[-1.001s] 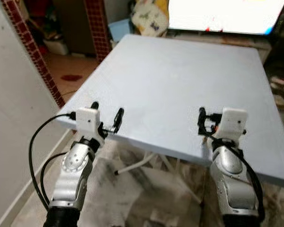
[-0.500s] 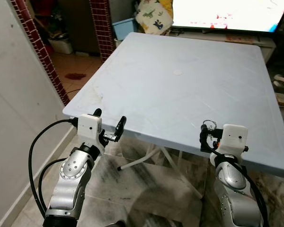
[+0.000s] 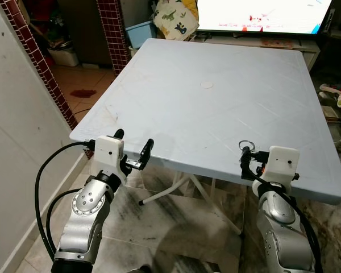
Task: Hang keys on a hook
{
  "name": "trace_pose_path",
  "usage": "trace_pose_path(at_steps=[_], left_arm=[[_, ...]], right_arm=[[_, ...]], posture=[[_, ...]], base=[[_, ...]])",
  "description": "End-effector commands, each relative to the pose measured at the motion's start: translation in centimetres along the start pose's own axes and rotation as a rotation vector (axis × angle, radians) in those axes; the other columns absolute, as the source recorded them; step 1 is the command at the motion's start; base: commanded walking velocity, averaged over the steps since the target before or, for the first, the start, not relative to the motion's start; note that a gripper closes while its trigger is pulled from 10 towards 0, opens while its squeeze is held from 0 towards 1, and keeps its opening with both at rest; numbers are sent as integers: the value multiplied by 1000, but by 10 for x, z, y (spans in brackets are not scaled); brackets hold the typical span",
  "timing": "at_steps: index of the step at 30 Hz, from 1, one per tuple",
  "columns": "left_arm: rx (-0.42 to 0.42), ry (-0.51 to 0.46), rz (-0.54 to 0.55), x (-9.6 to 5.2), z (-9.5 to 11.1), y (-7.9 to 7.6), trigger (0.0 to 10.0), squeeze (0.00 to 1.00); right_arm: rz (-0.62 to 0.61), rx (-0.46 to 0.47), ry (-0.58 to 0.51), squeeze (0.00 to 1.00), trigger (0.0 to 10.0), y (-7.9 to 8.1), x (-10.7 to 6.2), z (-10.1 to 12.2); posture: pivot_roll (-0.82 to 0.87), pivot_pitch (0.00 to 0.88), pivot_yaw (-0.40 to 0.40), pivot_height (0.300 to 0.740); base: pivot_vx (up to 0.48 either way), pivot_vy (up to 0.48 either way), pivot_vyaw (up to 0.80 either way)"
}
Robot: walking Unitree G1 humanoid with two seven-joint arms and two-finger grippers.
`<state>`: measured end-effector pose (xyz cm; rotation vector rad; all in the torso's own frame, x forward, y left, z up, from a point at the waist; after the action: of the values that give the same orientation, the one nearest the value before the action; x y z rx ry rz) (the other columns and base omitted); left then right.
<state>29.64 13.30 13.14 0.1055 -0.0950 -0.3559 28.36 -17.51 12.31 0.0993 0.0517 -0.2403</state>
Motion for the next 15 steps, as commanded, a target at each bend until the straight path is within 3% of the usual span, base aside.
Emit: trace_pose_path(at_steps=[1, 15], left_arm=[[7, 7, -5, -3, 1, 2, 10000, 0], [12, 65, -32, -9, -9, -2, 10000, 0]], right_arm=[[13, 5, -4, 0, 10000, 5, 1, 2], [-13, 11, 49, 0, 10000, 4, 2, -5]], posture=[[-113, 108, 74, 740], [-104, 121, 76, 740]], base=[[0, 0, 0], [0, 0, 0]])
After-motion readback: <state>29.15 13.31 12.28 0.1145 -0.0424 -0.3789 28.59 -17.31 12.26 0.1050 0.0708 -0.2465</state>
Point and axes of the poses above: a point about 5 cm out from each wrist's last joint towards the gripper, its own x axis pointing out of the wrist towards the gripper, its own z axis along the axis of the wrist's last joint, y = z × x, the point moved 1 cm from there along x, pointing out of the wrist towards the gripper, and after that the axes turned 7 degrees about x, right-handed, at the moved point
